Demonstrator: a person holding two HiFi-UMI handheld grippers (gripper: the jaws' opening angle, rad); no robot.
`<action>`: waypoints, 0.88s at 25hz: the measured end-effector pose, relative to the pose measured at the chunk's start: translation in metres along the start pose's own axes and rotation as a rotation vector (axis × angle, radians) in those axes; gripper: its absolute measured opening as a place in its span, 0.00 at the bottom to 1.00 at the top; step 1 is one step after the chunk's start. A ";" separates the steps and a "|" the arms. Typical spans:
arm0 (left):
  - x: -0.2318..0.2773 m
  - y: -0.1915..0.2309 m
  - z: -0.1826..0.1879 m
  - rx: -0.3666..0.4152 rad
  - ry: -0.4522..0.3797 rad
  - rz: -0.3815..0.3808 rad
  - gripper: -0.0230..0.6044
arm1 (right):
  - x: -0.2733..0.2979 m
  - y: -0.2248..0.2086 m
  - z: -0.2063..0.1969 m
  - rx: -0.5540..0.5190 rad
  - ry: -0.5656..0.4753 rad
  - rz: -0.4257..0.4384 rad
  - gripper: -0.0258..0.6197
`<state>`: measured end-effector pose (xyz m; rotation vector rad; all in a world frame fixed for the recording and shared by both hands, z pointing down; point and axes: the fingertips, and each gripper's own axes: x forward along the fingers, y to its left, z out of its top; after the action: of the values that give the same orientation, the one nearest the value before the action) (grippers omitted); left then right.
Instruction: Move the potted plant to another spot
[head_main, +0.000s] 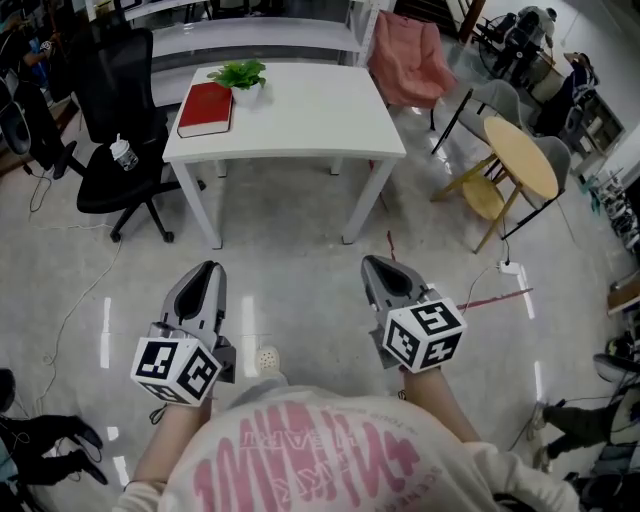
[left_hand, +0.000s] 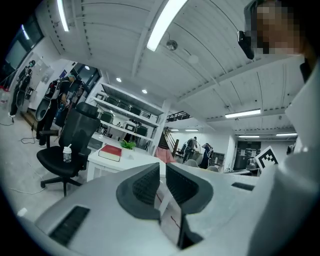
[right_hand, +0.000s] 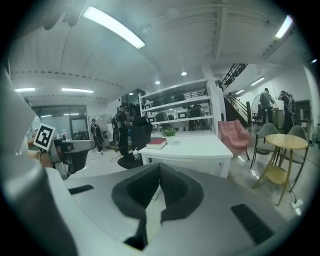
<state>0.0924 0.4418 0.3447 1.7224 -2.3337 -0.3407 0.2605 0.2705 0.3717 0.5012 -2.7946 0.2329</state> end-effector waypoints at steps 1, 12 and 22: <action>0.009 0.011 0.006 0.000 -0.003 0.000 0.10 | 0.013 0.001 0.008 -0.003 -0.008 0.001 0.05; 0.090 0.108 0.068 0.029 -0.039 -0.017 0.10 | 0.143 0.010 0.073 -0.022 -0.067 0.002 0.05; 0.121 0.143 0.053 0.002 -0.004 -0.029 0.10 | 0.196 0.004 0.059 -0.013 -0.008 -0.006 0.05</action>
<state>-0.0888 0.3702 0.3440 1.7598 -2.3146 -0.3481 0.0685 0.2008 0.3767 0.5087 -2.8004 0.2110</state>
